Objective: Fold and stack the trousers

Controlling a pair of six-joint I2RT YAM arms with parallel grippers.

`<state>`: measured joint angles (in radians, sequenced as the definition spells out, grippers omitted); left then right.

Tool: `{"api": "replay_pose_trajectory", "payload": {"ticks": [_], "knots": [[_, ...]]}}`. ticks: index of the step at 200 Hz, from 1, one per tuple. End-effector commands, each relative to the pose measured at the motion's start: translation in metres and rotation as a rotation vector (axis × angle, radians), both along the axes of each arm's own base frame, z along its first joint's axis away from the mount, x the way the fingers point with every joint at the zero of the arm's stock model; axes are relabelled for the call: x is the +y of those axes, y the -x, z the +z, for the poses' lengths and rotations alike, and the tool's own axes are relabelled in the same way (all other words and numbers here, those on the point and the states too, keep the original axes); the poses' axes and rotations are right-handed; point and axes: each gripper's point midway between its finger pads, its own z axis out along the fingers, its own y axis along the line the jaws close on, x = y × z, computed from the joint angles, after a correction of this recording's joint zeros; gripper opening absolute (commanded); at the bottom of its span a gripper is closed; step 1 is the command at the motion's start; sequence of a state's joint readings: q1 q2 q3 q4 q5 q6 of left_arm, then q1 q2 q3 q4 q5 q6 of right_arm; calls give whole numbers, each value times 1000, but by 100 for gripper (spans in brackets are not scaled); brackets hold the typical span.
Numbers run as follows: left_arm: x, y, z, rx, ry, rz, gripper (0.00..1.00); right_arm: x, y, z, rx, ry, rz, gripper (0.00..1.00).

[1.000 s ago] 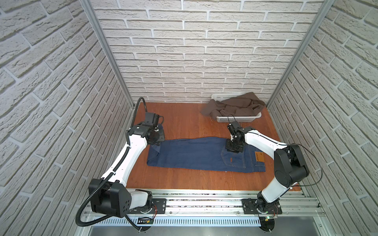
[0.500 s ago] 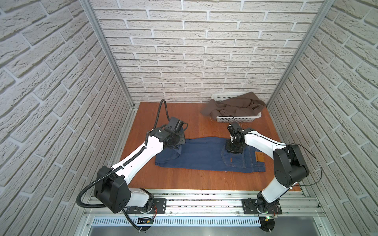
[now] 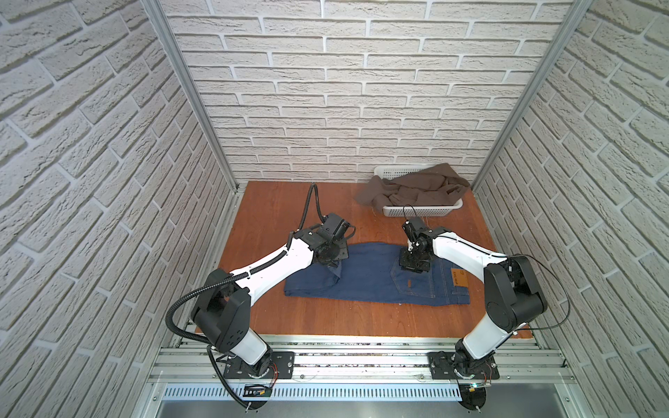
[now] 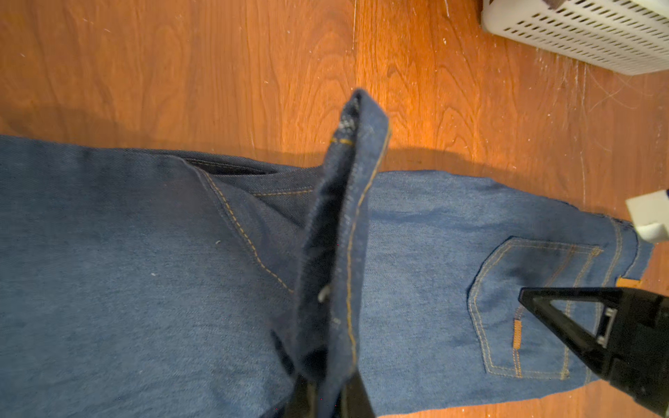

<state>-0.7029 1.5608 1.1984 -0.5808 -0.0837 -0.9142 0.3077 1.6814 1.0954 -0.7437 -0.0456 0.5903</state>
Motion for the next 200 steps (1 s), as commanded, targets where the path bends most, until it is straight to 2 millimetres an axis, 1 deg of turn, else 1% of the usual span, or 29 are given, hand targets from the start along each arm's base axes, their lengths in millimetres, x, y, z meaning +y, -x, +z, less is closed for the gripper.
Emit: {"api": "replay_pose_trajectory", "payload": {"ticks": [1, 50, 101, 155, 174, 188, 200], "knots": [[-10, -8, 13, -38, 45, 13, 0, -2, 2, -3, 4, 9, -2, 27], [-6, 1, 7, -10, 23, 6, 0, -1, 1, -3, 3, 8, -5, 27], [-17, 8, -1, 35, 18, -33, 0, -2, 2, -1, 0, 8, -7, 28], [-11, 21, -8, 75, -34, -58, 0, -1, 0, -1, -4, 5, -8, 28], [-17, 20, -10, 76, -21, -65, 0, 0, -2, 0, -5, 0, -11, 27], [-25, 19, -11, 76, -7, -77, 0, 0, -3, 1, -6, 0, -11, 27], [-33, 17, -10, 75, 17, -90, 6, 0, -3, 3, -10, 2, -10, 28]]}}
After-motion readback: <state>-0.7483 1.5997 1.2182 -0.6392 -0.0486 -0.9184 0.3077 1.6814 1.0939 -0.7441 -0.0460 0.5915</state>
